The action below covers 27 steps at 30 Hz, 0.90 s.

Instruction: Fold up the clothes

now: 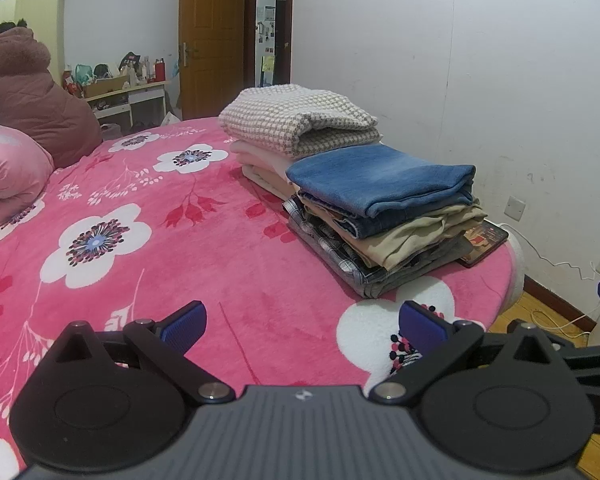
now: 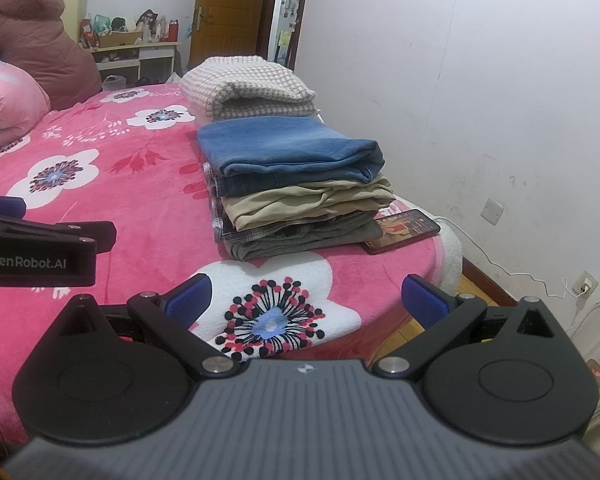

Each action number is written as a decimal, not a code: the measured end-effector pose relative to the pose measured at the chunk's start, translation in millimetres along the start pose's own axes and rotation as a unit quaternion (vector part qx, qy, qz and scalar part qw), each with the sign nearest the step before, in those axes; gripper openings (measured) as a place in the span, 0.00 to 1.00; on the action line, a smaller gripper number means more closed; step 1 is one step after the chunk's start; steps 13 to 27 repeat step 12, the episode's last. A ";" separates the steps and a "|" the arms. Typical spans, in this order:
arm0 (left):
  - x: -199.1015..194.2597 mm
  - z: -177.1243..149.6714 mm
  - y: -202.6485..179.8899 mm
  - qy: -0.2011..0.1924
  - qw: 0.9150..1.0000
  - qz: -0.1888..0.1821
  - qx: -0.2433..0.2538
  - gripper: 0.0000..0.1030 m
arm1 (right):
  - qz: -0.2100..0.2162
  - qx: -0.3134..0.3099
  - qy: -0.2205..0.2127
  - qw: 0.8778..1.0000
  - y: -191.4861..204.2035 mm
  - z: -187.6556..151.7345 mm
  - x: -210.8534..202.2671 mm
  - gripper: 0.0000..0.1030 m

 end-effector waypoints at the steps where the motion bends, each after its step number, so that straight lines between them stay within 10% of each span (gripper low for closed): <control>1: 0.0 -0.3 -0.1 0.000 1.000 0.000 0.000 1.00 | 0.000 0.000 0.000 1.000 0.2 0.0 -0.2 0.99; 27: 0.1 -1.1 -0.2 0.000 1.000 0.001 0.001 1.00 | -0.001 0.001 0.000 1.000 -0.3 -0.4 0.1 0.99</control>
Point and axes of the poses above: each gripper's, at about its wrist camera, not at the fingertips, and x roughly the way its jaws point, y to its left, z to its top, the point moved 4 cm from there along x, roughly the way its jaws point, and after that the axes turned 1 degree about -x, right-handed, at the moved point
